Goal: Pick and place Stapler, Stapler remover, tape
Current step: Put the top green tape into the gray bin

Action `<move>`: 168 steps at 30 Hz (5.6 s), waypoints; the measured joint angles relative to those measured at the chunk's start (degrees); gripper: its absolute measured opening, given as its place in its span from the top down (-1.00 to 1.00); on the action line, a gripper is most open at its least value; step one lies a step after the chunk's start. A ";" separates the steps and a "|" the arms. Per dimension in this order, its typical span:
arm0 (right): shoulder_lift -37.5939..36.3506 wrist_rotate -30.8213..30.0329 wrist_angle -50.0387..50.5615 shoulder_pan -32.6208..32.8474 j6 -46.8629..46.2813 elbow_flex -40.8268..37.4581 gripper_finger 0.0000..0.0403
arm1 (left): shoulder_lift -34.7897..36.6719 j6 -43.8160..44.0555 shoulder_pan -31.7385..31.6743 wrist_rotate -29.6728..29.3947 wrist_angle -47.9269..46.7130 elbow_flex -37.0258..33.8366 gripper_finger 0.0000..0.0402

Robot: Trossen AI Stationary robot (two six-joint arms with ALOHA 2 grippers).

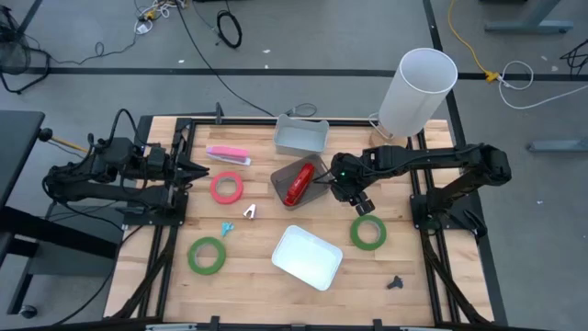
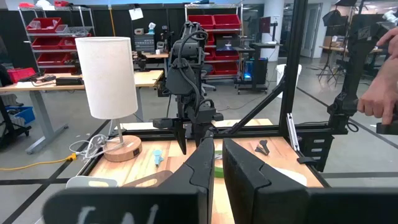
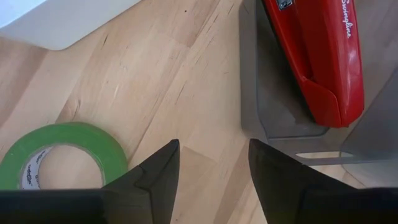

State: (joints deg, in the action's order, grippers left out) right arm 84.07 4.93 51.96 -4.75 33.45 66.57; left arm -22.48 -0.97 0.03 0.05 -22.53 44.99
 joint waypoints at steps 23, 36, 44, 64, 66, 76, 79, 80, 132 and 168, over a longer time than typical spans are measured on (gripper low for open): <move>0.04 0.00 0.00 0.00 0.02 0.00 0.05 | -0.01 0.00 -0.01 -0.01 -0.01 0.00 0.83; 0.07 -1.46 0.63 1.92 -2.62 -2.18 0.03 | -0.01 0.00 0.00 0.00 -0.01 0.00 0.83; 0.09 -1.43 3.92 7.10 -6.54 -6.09 -0.16 | 0.00 0.00 -0.01 0.00 0.00 0.00 0.83; 0.09 -3.09 -2.88 12.55 -8.23 -15.69 -0.43 | -0.01 0.00 0.00 0.00 0.00 0.00 0.83; 0.09 -2.99 -4.05 12.94 -8.42 -16.96 -0.43 | -0.02 0.00 0.00 0.00 -0.01 0.00 0.83; 0.09 -6.82 -9.51 13.09 -10.53 -22.44 -0.43 | -0.01 0.00 0.00 0.00 -0.01 0.00 0.83; 0.09 -6.82 -9.76 13.05 -10.70 -23.37 -0.43 | -0.02 0.00 -0.01 -0.01 0.00 0.00 0.83; 0.09 -6.47 -9.99 12.93 -10.64 -23.82 -0.43 | -0.01 0.00 -0.01 -0.01 0.00 0.00 0.83; 0.07 0.70 -11.73 9.62 -13.42 -22.52 0.56 | -0.02 0.00 -0.01 0.00 -0.01 0.00 0.83; 0.07 0.46 -30.13 -6.59 -15.68 -4.44 0.57 | 0.00 0.00 -0.02 -0.02 0.00 0.00 0.83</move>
State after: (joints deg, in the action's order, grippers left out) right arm 84.14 5.39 21.83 -11.34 17.77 62.13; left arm -22.48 -0.97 0.01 0.04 -22.53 44.99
